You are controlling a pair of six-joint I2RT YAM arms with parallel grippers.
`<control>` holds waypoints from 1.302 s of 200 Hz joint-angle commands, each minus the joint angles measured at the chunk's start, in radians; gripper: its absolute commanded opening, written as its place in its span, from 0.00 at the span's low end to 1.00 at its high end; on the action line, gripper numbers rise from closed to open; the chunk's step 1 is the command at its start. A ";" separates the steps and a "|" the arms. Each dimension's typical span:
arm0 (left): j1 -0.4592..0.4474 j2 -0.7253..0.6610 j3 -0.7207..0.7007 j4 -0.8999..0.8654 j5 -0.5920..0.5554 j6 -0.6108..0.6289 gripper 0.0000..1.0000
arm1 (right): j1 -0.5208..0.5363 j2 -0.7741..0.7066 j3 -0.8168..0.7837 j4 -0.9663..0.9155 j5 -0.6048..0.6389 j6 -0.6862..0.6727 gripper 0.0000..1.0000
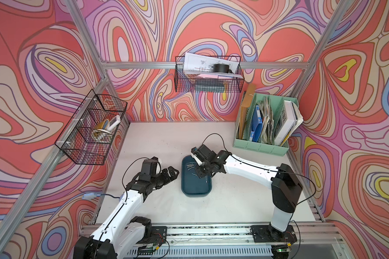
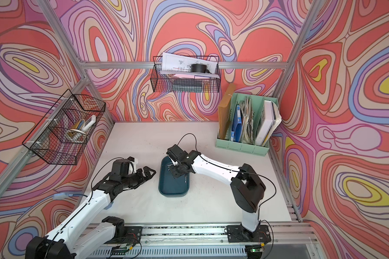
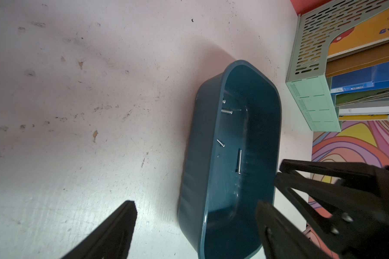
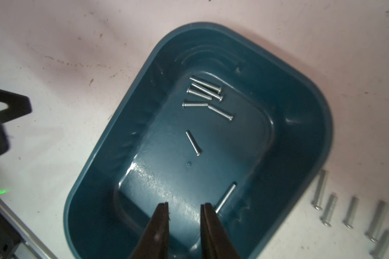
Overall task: Take out the screws from the storage box
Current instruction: Pick up the screw from the storage box.
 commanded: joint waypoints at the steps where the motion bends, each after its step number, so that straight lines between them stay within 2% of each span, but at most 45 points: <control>1: -0.010 -0.002 0.017 0.004 0.005 0.011 0.89 | -0.004 0.099 0.050 -0.025 -0.004 -0.072 0.29; 36: -0.010 -0.019 0.010 -0.001 -0.006 0.011 0.89 | -0.005 0.176 0.100 -0.032 -0.012 -0.128 0.37; 87: -0.010 -0.018 0.007 0.004 -0.001 0.007 0.89 | -0.019 0.245 0.146 -0.045 0.000 -0.151 0.36; 143: -0.010 -0.023 0.008 -0.001 -0.005 0.007 0.89 | -0.034 0.278 0.137 -0.034 -0.019 -0.143 0.23; 260: -0.010 -0.043 0.008 -0.019 -0.007 0.007 0.89 | -0.034 0.319 0.101 -0.003 -0.061 -0.096 0.12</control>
